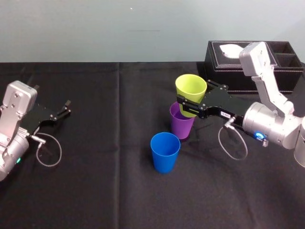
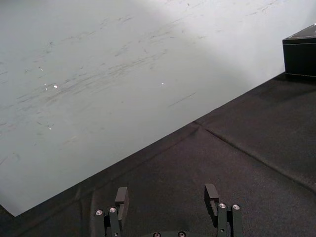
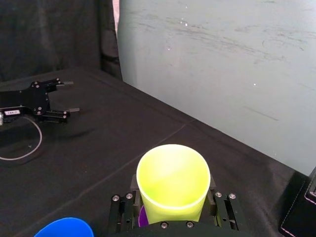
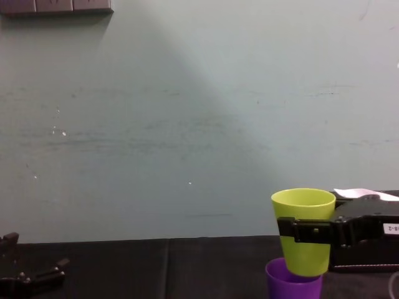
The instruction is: Stack the three plastic cups sequentially using one hand.
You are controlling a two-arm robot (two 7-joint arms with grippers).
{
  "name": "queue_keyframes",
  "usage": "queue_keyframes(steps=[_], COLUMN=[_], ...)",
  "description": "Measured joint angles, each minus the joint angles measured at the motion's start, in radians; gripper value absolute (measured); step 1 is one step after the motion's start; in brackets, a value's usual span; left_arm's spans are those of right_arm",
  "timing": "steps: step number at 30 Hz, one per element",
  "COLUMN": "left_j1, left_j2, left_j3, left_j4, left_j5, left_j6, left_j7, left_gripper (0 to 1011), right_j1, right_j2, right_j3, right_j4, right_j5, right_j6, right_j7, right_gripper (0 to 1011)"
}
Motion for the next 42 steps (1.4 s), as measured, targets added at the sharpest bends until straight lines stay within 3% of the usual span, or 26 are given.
queue_keyframes(steps=[21, 42], left_j1=[0.000, 0.000], left_j2=[0.000, 0.000], left_j3=[0.000, 0.000], left_j4=[0.000, 0.000], left_j5=[0.000, 0.000], left_j6=[0.000, 0.000], left_j7=[0.000, 0.000], left_gripper=[1011, 1012], right_j1=[0.055, 0.047], right_j2=[-0.052, -0.056], right_j3=[-0.035, -0.043], right_j4=[0.106, 0.150], right_j5=[0.003, 0.008], right_j6=[-0.036, -0.073], right_j7=[0.031, 0.048], right_gripper=[734, 733])
